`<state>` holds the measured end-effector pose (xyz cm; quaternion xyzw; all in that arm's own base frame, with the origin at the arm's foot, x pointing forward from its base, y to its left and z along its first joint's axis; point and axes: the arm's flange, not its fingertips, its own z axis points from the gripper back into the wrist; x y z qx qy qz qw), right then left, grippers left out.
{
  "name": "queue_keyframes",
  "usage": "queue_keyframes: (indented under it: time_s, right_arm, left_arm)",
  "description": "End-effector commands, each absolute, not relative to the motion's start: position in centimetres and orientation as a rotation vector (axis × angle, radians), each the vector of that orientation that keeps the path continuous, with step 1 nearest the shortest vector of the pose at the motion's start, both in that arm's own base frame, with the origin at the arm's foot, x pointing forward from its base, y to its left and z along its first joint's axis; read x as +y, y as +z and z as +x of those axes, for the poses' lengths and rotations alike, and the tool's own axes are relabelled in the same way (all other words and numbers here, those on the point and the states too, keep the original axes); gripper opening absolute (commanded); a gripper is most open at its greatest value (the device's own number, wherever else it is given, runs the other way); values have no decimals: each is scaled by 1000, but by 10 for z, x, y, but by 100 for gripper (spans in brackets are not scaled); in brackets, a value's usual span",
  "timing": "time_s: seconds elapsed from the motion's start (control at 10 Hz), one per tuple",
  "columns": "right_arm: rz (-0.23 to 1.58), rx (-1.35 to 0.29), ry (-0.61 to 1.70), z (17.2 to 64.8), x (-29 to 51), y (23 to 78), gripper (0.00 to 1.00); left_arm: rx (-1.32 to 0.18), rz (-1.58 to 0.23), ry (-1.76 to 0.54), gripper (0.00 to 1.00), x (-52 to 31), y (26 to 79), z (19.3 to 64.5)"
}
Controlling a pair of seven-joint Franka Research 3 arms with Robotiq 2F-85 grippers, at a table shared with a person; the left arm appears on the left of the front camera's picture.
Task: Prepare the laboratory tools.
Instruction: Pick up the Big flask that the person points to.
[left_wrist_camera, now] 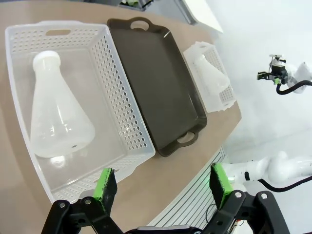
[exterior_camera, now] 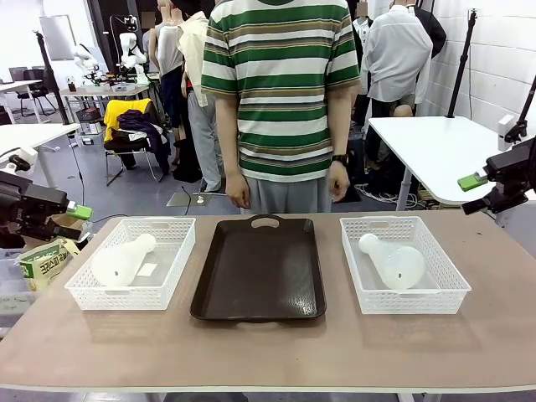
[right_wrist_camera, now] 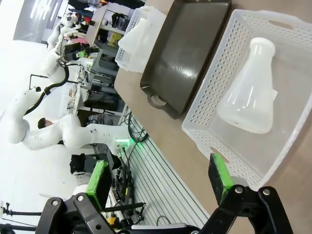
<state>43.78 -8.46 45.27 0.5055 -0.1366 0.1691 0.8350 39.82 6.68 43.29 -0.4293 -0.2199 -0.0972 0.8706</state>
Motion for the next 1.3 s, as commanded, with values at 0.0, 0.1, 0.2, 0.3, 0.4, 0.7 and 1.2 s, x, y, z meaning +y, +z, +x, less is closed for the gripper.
queue_keyframes:
  time_s: [0.0, 0.1, 0.2, 0.3, 0.4, 0.7, 1.2]
  right_arm:
    - [1073, -293, 354, 437, -87, 453, 100]
    - [1073, -293, 354, 437, -87, 453, 100]
    - [1073, -293, 354, 437, -87, 453, 100]
    - [1073, -293, 354, 437, -87, 453, 100]
    - [1073, -293, 354, 437, -87, 453, 100]
    - [1073, -293, 354, 437, -87, 453, 100]
    - [1073, -293, 354, 437, -87, 453, 100]
  left_arm:
    - [-461, -892, -209, 100, 67, 433, 398]
    - [-461, -892, -209, 100, 67, 433, 398]
    - [-461, -892, -209, 100, 67, 433, 398]
    - [-461, -892, -209, 100, 67, 433, 398]
    - [-461, -892, -209, 100, 67, 433, 398]
    - [-461, -892, -209, 100, 67, 433, 398]
    - [-461, -892, -209, 100, 67, 433, 398]
